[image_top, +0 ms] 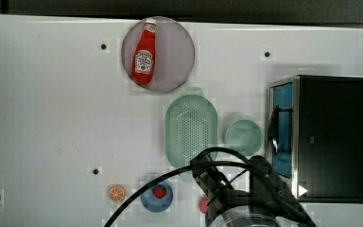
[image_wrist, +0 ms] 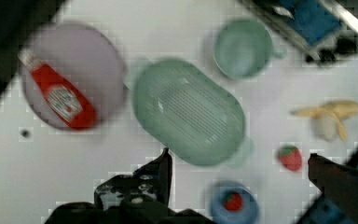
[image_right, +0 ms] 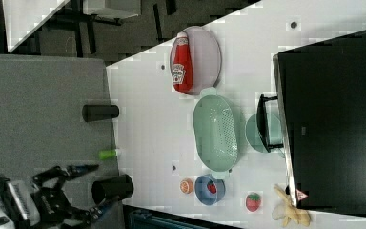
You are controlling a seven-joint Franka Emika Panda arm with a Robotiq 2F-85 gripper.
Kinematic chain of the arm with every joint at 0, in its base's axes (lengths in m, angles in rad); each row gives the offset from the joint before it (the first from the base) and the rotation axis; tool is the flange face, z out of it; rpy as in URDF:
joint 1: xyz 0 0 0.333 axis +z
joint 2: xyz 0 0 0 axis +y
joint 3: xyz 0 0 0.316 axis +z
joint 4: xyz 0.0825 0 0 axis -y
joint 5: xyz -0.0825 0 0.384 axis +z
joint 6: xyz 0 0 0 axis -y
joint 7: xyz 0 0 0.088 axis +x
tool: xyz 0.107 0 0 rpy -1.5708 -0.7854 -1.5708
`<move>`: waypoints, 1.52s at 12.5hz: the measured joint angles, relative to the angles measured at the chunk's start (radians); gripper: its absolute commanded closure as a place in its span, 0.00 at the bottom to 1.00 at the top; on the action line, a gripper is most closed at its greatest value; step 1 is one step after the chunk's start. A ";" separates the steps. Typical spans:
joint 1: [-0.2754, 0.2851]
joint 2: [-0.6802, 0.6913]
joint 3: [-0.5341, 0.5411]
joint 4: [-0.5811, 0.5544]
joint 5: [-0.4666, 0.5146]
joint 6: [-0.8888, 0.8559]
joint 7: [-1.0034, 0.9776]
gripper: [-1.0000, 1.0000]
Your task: Drag strainer right to left.
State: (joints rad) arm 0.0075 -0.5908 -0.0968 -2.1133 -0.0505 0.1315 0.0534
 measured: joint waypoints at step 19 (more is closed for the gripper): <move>0.013 0.882 0.055 -0.252 -0.011 0.899 0.605 0.00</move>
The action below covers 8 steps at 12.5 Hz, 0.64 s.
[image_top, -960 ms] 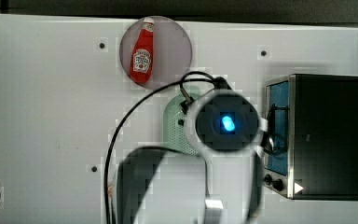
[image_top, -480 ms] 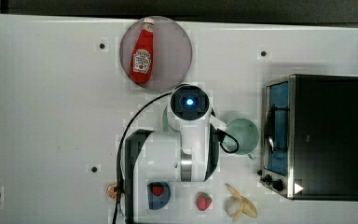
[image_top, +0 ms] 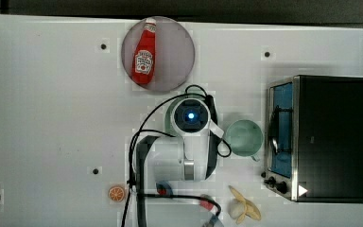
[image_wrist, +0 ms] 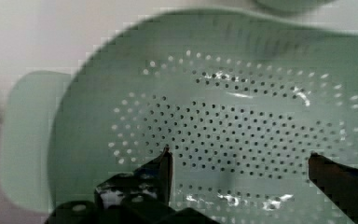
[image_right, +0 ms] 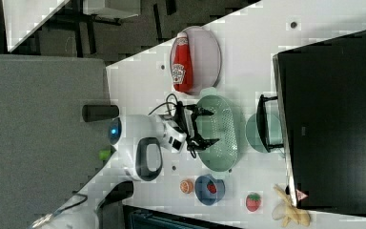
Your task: Drag strainer right to left.
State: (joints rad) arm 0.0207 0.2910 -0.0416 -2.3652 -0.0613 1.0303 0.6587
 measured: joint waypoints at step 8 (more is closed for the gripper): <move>0.058 0.134 0.025 -0.055 0.043 0.137 0.048 0.00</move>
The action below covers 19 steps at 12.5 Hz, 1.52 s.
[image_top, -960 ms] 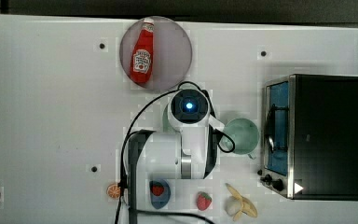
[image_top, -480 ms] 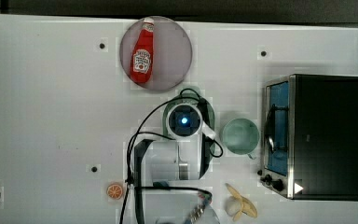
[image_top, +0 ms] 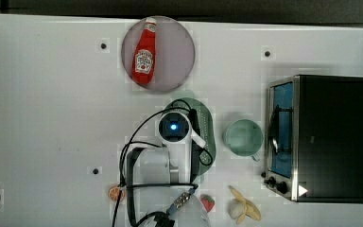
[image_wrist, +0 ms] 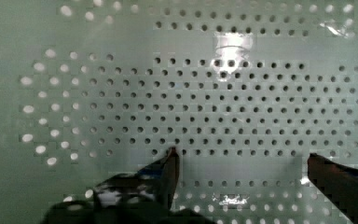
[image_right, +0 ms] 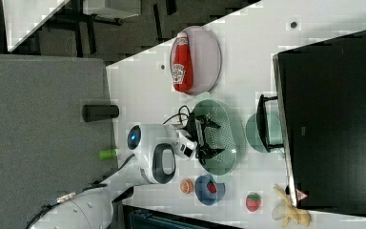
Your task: Drag strainer right to left.
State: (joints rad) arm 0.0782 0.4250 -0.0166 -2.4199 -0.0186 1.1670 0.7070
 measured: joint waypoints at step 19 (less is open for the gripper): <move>0.294 0.039 0.076 0.094 0.075 -0.010 0.328 0.00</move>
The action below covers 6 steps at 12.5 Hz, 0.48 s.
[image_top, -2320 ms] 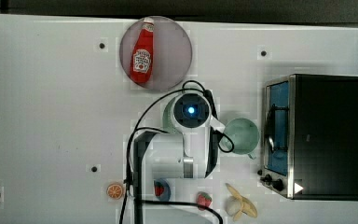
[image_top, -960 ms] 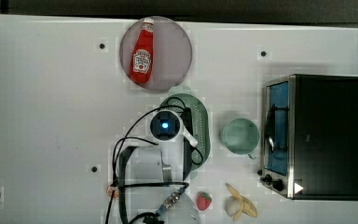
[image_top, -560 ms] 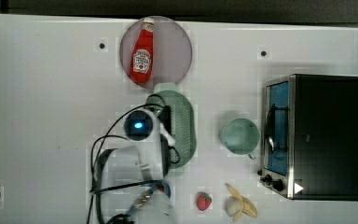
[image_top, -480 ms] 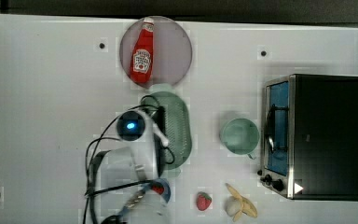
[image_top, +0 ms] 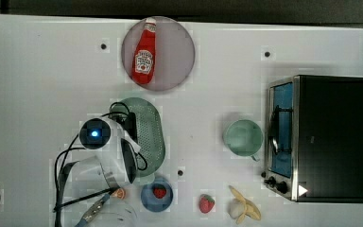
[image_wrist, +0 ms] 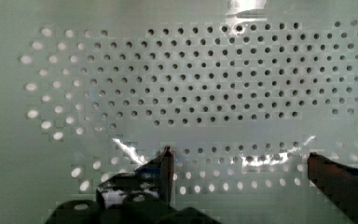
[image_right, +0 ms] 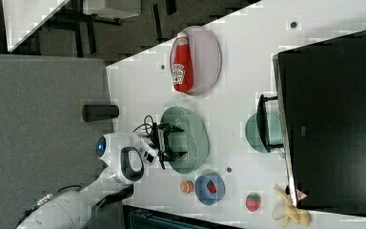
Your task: Drag strainer right to left.
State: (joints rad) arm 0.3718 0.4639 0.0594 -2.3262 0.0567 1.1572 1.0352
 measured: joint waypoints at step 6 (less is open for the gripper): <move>0.061 0.024 -0.007 0.086 0.055 -0.038 0.062 0.00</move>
State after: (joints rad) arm 0.4331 0.4878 0.0519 -2.2402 0.1116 1.1191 1.0967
